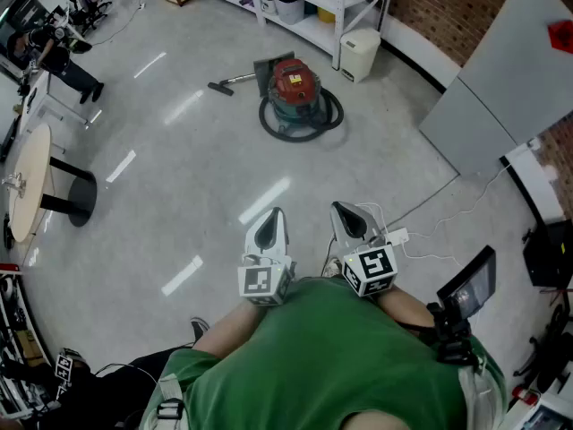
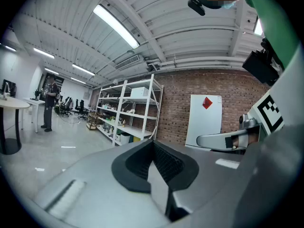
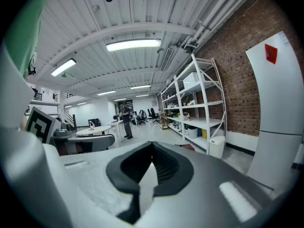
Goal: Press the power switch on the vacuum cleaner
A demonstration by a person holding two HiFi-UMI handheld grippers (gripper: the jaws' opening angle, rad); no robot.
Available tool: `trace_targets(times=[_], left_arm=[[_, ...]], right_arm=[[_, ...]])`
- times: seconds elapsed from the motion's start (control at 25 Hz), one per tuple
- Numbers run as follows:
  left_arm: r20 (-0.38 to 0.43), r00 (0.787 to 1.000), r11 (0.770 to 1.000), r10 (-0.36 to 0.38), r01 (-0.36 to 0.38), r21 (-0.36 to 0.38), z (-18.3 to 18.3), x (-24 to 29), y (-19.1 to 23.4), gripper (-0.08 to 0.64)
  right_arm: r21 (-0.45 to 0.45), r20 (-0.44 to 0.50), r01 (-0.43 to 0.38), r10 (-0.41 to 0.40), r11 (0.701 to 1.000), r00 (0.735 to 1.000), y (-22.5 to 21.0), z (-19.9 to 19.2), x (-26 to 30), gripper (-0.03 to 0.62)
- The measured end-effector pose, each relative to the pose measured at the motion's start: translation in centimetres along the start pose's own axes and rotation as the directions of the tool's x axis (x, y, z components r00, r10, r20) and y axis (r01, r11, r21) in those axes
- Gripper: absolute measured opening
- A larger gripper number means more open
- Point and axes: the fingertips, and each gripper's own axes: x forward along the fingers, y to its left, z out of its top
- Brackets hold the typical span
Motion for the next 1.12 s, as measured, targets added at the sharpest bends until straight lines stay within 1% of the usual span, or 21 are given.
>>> trace_targets(times=[0.28,0.68,1.0,1.12], left_arm=[[-0.001,1.0,1.0,0.003,-0.003,-0.004,0.2,-0.1,0.1,0.006],[-0.005,1.0,1.0,-0.001,0.001,-0.003,-0.2,-0.4,0.1,0.006],[-0.018,1.0,1.0,-0.005,0.005,-0.004,-0.4,0.1,-0.6,0.006],[-0.021,1.0,1.0,-0.006,0.006,0.004,-0.5,0.5,-1.4,0.006]], right_arm=[[-0.027,0.013,0.007,-0.007,1.0,1.0,-0.2,-0.5,0.0,0.003],[-0.017,0.012,0.002,-0.002,1.0,1.0,0.2,-0.9,-0.3,0.003],[-0.006,0.016,0.006,-0.006,1.0,1.0,-0.6,-0.9,-0.5,0.003],[0.003,0.021,0.011,-0.011,1.0,1.0,-1.6,-0.9,-1.0,0.003]])
